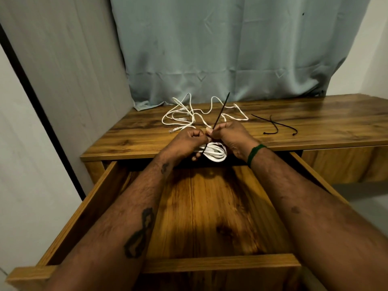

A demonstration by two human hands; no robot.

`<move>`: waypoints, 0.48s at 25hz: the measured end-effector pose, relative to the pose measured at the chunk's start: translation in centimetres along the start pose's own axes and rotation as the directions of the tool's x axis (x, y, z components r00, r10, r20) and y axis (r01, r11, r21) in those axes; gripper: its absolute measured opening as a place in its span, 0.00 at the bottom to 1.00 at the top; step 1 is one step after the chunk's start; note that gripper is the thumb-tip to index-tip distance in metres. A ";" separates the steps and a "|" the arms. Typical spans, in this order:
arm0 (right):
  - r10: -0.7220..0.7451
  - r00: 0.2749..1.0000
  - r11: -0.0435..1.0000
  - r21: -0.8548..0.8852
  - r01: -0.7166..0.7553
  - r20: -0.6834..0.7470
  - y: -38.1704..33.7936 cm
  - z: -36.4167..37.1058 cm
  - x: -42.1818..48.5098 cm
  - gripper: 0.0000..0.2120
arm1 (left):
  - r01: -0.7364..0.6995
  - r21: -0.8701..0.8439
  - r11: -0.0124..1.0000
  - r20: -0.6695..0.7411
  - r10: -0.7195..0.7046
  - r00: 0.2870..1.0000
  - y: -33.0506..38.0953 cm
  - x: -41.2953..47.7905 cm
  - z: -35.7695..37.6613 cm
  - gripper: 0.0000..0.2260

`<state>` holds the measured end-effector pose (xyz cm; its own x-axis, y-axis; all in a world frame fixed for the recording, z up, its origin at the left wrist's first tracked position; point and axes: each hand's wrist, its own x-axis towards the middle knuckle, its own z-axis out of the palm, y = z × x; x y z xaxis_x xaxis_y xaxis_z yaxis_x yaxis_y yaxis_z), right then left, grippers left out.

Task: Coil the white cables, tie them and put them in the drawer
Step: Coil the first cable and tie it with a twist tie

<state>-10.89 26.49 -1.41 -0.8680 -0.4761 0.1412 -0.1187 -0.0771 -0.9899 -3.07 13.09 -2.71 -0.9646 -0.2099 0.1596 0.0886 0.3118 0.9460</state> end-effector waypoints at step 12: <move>-0.235 0.932 0.927 -0.353 0.129 -0.277 0.7 -0.9 0.8 0.08 | -0.111 0.407 0.907 0.025 0.111 0.994 0.2 0.2 1.4 0.12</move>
<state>-12.12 26.82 -1.95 -0.9144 -0.1823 0.3614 -0.3920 0.1764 -0.9029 -3.65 14.41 -2.87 -0.9549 -0.1505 0.2560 0.0868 0.6831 0.7252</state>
